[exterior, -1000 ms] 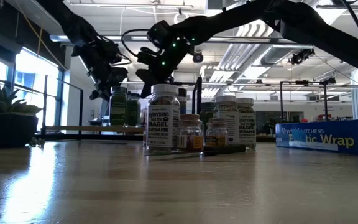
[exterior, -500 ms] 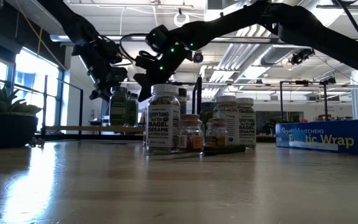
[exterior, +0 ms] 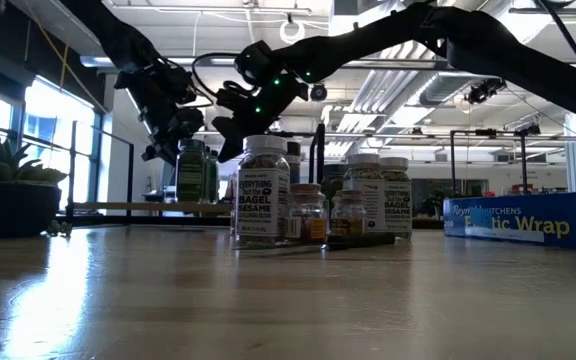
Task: Shelf spices
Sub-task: Adjust the black and green lid seasoning bottles on the shelf
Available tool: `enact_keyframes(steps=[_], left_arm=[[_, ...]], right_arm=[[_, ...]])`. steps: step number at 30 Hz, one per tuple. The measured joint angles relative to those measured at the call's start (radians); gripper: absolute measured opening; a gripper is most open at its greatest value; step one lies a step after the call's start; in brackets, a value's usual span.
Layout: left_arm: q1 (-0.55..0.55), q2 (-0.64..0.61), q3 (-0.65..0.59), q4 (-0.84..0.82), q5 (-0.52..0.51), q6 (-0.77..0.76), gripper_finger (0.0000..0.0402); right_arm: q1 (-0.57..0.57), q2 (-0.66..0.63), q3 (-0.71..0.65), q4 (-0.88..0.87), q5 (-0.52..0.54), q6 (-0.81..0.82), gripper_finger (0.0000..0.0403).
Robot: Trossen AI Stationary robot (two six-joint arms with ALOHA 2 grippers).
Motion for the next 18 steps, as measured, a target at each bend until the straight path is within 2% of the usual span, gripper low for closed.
enact_keyframes(steps=[11, 18], left_arm=[[0.001, 0.0, 0.0, -0.027, -0.008, 0.01, 0.0], [0.002, 0.0, 0.0, -0.035, -0.058, 0.011, 0.0]], right_arm=[[0.0, 0.027, 0.0, -0.004, -0.017, 0.009, 0.0], [0.0, 0.029, 0.0, -0.004, -0.011, 0.008, 0.0]])
